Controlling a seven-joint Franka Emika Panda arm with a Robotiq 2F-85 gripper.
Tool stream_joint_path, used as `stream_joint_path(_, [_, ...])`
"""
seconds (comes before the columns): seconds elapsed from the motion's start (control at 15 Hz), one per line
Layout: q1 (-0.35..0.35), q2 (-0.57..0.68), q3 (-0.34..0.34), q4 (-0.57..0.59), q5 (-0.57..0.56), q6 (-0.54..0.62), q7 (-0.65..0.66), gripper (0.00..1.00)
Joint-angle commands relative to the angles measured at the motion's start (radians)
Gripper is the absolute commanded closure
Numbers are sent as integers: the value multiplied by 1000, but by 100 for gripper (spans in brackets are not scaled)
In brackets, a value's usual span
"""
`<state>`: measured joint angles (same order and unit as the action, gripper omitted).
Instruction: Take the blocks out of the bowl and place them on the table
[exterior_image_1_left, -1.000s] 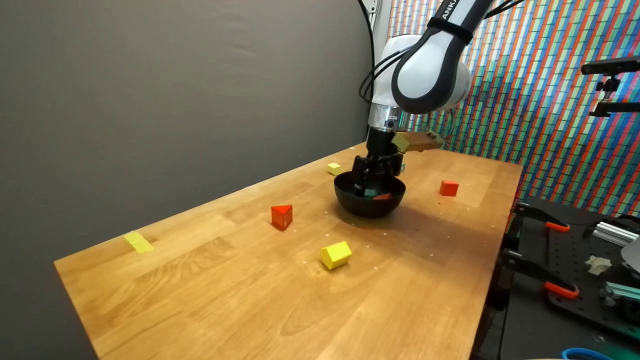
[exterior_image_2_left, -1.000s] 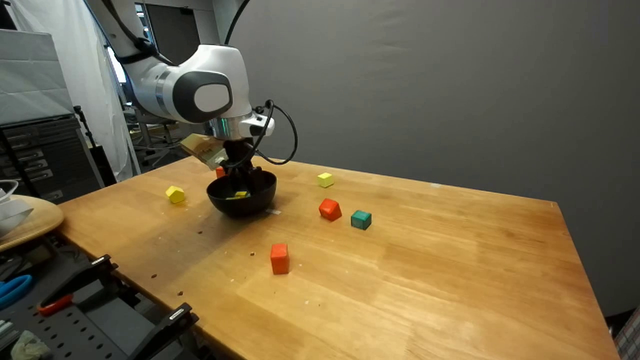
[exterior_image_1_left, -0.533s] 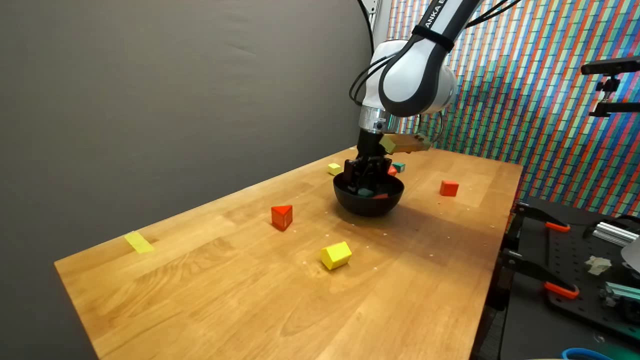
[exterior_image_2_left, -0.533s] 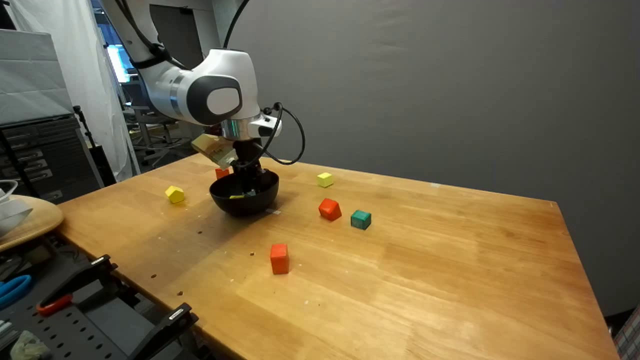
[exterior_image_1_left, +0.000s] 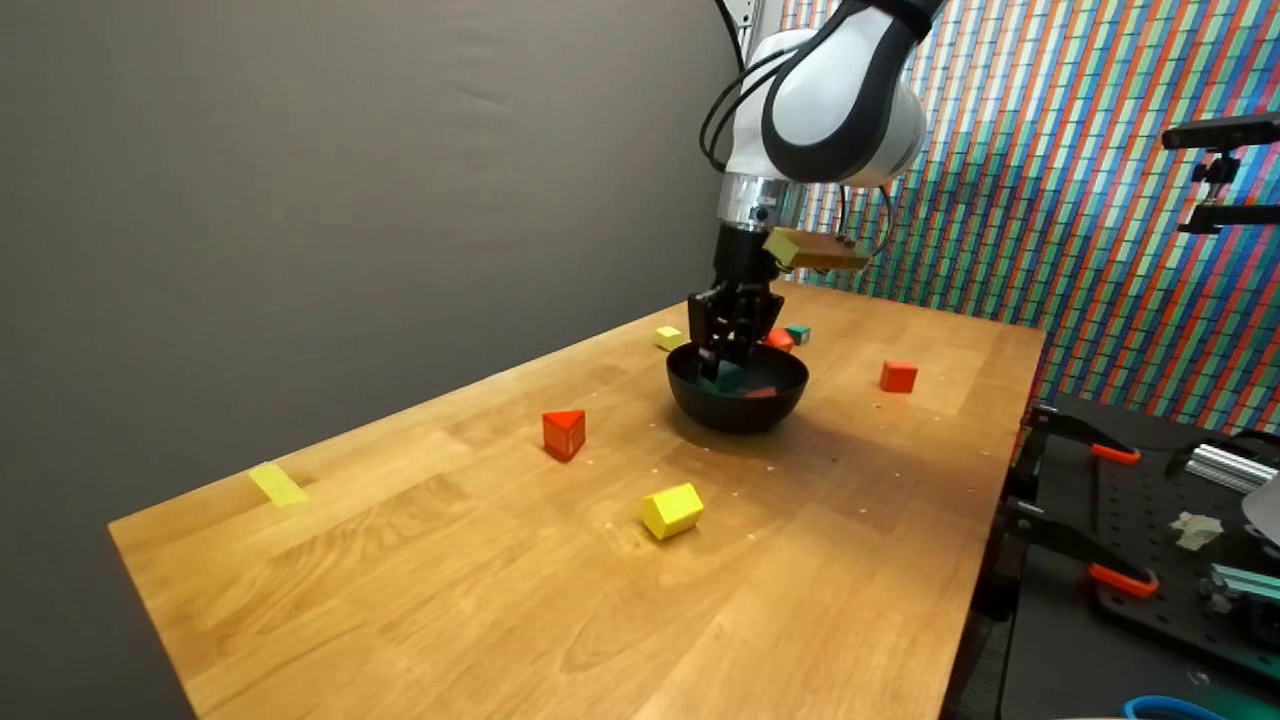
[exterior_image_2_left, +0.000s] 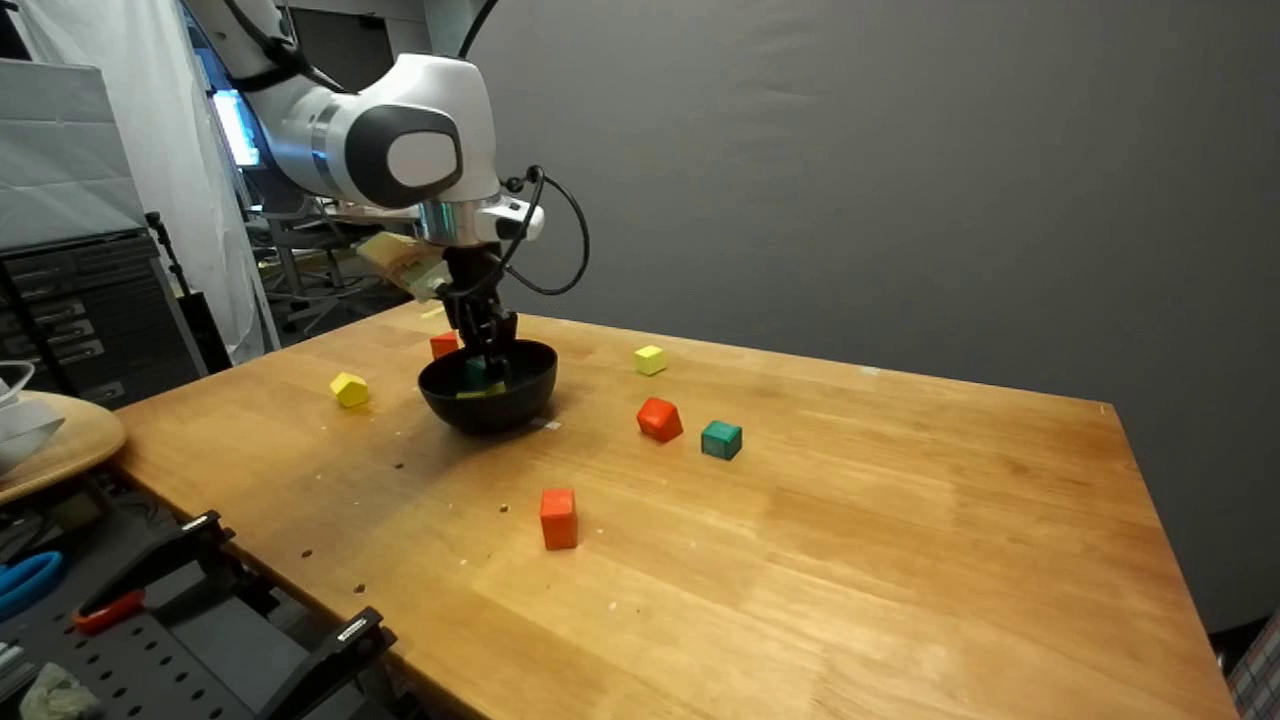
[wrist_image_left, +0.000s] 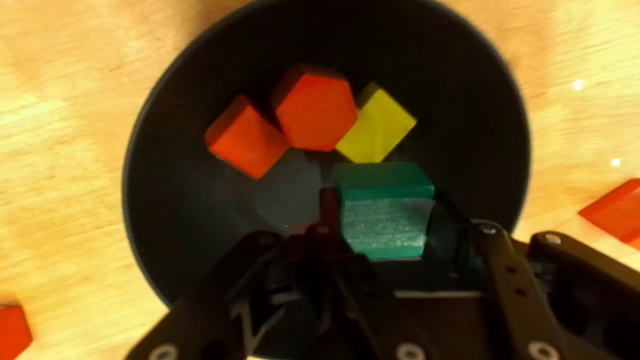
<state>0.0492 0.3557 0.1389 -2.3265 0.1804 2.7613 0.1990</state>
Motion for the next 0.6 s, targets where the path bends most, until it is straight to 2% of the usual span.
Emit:
stream_joint_path(0.0, [-46, -246, 106, -155, 179, -100, -124, 79])
stream_joint_path(0.13, [-14, -358, 115, -218, 277, -190, -152, 79])
stream_joint_path(0.2, [15, -413, 107, -259, 294, -222, -121, 79])
stream_joint_path(0.33, [61, -505, 96, -327, 283, -291, -36, 79])
stream_joint_path(0.53, [100, -556, 100, -389, 249, -339, 96, 79])
